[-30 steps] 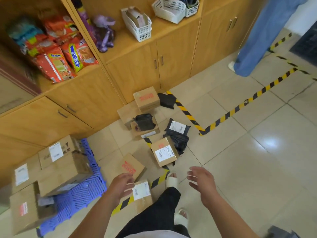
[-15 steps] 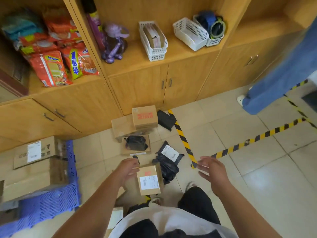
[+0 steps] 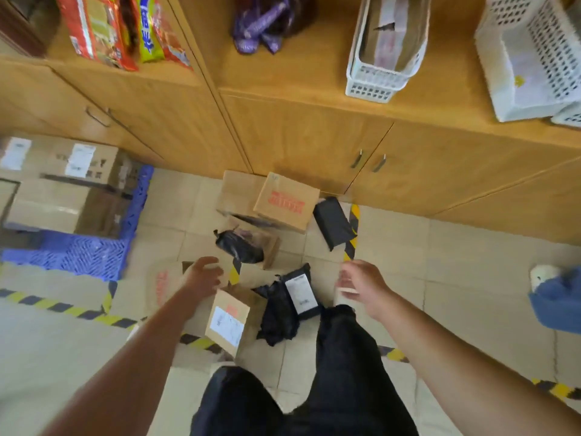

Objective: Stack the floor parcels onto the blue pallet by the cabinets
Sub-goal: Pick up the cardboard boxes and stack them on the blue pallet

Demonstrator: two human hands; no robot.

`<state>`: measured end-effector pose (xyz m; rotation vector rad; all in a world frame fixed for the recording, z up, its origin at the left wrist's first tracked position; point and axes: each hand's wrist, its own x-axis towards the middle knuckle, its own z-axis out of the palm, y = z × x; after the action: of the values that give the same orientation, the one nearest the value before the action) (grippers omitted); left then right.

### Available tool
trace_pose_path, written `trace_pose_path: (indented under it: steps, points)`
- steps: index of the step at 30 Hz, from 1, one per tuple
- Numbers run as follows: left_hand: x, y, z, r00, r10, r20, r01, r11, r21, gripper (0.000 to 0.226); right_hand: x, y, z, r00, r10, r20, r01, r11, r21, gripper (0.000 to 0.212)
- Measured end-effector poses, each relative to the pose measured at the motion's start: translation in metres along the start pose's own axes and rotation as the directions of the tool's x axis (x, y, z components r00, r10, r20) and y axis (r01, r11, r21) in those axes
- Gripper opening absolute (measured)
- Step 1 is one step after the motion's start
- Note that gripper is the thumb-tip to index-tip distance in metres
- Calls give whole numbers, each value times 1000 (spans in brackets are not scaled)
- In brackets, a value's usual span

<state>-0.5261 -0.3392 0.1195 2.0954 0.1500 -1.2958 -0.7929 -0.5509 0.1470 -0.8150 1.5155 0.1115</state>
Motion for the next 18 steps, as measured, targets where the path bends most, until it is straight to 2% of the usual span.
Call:
trace_pose_path:
  steps: [2,4,8,12,14,18]
  points:
    - [18,6,17,999,-16,-42,17,1000,16,23,42,-21,-12,1000,20,0,-20,998,-59,6]
    - [34,22,46,995,-70,-66,70,998,5,27,80,-33,-17,998,61,-18,-62,993,-98,17]
    - [95,38,108,988,85,-132,-56,977,207,35,162,-25,-6,991,132,-9,-133,984,-122,24]
    - [180,37,151,976,159,-147,-113,953,281,41,246,-6,31,982,183,54,-179,981,-73,33]
    - [221,34,163,975,155,-157,-101,947,306,51,282,2,56,983,171,59,-170,985,-21,48]
    - [290,29,173,963,172,-208,-95,937,337,75,328,6,101,983,124,136,-132,990,57,52]
